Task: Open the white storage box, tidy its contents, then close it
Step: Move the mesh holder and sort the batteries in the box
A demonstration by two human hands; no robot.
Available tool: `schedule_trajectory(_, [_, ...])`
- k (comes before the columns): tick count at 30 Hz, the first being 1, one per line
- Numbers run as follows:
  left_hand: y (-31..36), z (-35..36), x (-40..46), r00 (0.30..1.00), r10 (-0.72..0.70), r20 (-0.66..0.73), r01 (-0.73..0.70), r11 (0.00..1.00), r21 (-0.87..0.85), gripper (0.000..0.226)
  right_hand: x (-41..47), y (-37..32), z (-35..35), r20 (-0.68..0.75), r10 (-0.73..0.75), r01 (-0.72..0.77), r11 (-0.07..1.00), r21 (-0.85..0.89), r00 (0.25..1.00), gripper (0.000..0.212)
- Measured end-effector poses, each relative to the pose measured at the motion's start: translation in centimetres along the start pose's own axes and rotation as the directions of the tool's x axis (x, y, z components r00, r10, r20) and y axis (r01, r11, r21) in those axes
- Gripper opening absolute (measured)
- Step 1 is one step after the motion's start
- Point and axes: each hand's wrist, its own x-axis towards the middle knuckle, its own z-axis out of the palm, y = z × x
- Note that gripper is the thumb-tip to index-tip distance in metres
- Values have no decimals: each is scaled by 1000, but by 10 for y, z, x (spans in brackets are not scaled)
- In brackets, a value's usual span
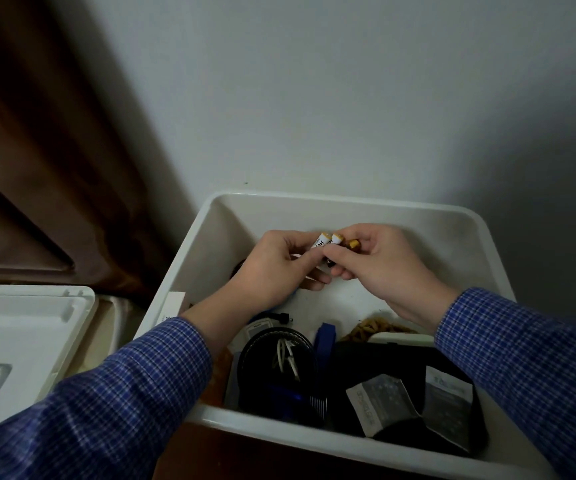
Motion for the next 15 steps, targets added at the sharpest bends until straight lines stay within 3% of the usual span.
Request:
schedule_trajectory(7, [2,1,-1,993,-52,108,67,989,-134,28,1,5,-5,43,16,-18,999,48,999,31])
schedule_trajectory(12, [1,2,1,976,-110,190,147,970,-192,36,0,6,-3,105,-4,3,1000,7,994,36])
schedule_trajectory(15, [2,3,1,961,-151,232,205,952,-229,34,-2,6,-2,114,-40,47,997,-57,993,28])
